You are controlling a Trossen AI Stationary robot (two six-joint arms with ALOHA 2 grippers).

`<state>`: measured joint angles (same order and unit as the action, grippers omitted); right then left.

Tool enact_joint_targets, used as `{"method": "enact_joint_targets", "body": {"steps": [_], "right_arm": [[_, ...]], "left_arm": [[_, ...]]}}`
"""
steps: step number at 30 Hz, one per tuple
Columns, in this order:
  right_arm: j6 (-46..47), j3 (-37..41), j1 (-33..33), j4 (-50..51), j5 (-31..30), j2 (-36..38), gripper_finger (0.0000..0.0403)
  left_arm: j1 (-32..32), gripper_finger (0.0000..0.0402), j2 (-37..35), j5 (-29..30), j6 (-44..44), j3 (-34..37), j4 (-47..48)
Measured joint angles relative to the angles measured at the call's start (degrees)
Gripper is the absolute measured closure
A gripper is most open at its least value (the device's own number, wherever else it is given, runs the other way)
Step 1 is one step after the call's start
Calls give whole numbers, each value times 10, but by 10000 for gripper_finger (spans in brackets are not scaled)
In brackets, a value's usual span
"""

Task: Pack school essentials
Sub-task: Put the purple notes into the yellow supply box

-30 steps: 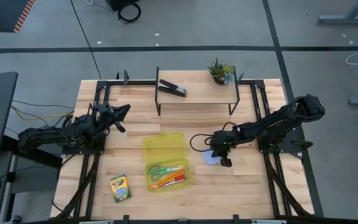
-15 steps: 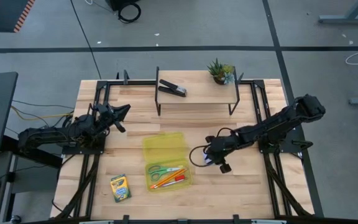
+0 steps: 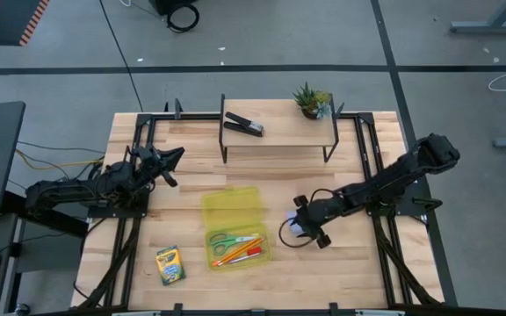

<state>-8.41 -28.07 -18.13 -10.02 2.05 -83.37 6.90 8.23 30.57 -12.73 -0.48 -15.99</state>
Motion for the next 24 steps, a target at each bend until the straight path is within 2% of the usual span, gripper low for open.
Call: {"method": "enact_joint_targets", "body": {"steps": [7,12,18,24], "right_arm": [[24,14,-15,-41,-54,-23,192],[51,14,-18,-97,-61,-70,192],[69,13,-32,-95,-87,-89,195],[67,12,-36,-93,-110,-89,233]], "left_arm": [[0,367,0,0,0,0,0],[0,363,0,0,0,0,0],[0,371,0,0,0,0,0],[0,370,0,0,0,0,0]]}}
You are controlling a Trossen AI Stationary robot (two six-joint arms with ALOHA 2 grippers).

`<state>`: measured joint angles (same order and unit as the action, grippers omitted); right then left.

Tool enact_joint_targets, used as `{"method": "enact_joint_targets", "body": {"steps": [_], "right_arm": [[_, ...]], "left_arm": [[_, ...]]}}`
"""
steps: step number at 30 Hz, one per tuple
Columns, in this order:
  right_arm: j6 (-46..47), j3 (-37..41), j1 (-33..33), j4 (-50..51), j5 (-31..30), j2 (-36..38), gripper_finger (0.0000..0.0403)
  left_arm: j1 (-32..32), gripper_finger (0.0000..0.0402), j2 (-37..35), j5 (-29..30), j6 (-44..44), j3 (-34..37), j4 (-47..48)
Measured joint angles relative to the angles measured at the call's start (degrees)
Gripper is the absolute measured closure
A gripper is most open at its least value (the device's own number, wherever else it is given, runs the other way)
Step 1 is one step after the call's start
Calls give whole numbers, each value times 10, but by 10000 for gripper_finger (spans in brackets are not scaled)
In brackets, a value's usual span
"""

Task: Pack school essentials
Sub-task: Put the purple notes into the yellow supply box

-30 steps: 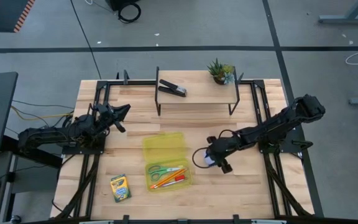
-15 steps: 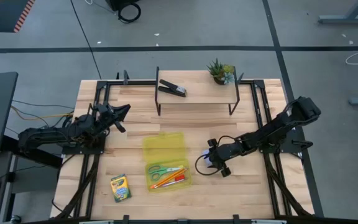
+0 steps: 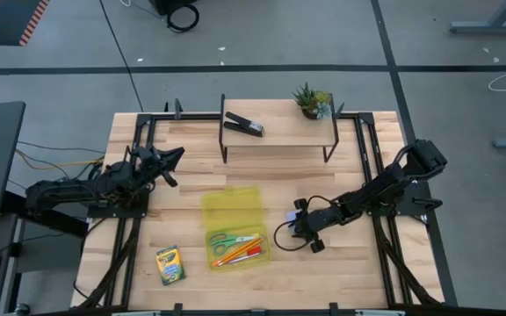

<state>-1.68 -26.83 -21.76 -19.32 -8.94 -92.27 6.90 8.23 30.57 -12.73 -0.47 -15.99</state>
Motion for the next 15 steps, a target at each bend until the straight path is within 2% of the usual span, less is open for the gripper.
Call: {"method": "enact_joint_targets", "body": {"steps": [9,15], "right_arm": [[0,0,1,2,12,0,348],[-2,0,1,3,26,0,395]], "left_arm": [[0,366,0,0,0,0,0],[0,374,0,0,0,0,0]]}}
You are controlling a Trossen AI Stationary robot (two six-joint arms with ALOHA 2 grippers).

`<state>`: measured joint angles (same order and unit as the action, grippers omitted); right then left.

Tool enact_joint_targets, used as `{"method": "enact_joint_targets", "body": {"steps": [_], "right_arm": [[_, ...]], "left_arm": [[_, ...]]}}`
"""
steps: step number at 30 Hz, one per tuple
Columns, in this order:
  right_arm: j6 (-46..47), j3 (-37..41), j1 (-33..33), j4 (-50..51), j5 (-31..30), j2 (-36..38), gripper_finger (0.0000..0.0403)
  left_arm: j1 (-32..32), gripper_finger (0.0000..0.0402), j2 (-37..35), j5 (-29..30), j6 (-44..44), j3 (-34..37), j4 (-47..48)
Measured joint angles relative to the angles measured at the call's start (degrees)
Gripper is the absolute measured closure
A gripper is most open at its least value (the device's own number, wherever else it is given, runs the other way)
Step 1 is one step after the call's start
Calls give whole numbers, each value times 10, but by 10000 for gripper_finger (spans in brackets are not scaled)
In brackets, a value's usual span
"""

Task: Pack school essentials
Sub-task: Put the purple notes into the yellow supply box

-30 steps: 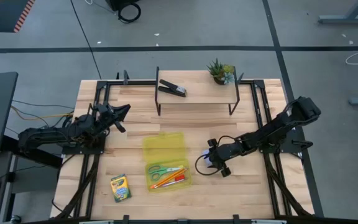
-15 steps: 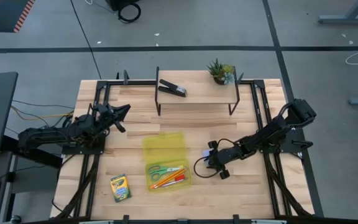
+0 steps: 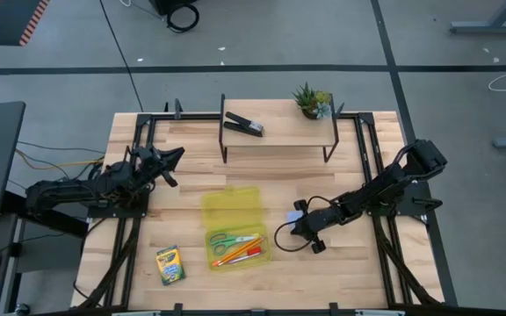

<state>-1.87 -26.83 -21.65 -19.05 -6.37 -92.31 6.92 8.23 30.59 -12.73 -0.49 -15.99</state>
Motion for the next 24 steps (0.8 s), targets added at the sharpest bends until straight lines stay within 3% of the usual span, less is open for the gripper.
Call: {"method": "enact_joint_targets", "body": {"steps": [8,18,24], "right_arm": [[9,0,0,8,3,10,398],[-4,-16,1,84,3,100,400],[-11,-16,1,107,3,115,400]], "left_arm": [[0,364,0,0,0,0,0],[0,373,0,0,0,0,0],[0,368,0,0,0,0,0]]}}
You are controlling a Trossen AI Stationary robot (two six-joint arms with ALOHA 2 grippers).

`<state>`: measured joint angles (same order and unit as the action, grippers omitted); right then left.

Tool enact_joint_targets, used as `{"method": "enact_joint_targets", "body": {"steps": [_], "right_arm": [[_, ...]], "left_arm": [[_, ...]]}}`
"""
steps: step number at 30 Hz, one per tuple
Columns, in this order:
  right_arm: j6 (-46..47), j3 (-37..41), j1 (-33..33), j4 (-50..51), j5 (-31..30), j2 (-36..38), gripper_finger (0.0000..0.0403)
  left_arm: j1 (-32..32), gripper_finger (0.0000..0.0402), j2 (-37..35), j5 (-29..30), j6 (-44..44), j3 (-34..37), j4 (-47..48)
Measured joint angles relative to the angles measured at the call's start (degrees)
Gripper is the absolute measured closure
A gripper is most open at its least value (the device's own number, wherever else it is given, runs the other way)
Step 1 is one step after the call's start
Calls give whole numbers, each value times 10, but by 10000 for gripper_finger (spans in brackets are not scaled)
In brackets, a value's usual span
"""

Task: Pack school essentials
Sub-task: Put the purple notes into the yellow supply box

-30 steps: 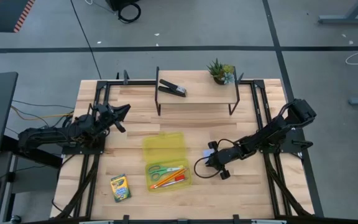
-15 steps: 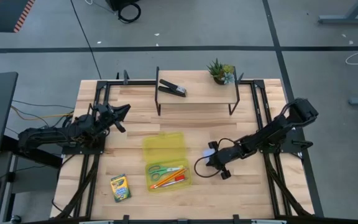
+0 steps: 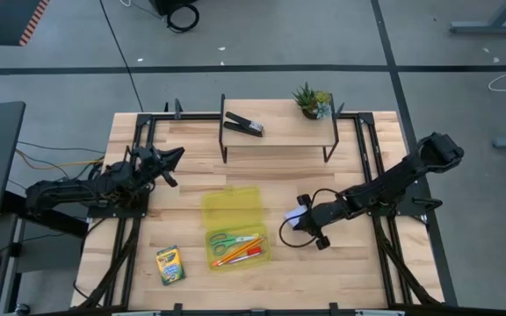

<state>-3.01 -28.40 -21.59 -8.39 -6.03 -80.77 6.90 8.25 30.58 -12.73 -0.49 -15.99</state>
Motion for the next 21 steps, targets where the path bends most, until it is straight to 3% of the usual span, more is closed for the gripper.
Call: {"method": "enact_joint_targets", "body": {"steps": [14,21], "right_arm": [[-85,-77,-3,41,2,0,400],[-120,-91,10,41,53,0,399]], "left_arm": [[0,374,0,0,0,0,0],[0,364,0,0,0,0,0]]}}
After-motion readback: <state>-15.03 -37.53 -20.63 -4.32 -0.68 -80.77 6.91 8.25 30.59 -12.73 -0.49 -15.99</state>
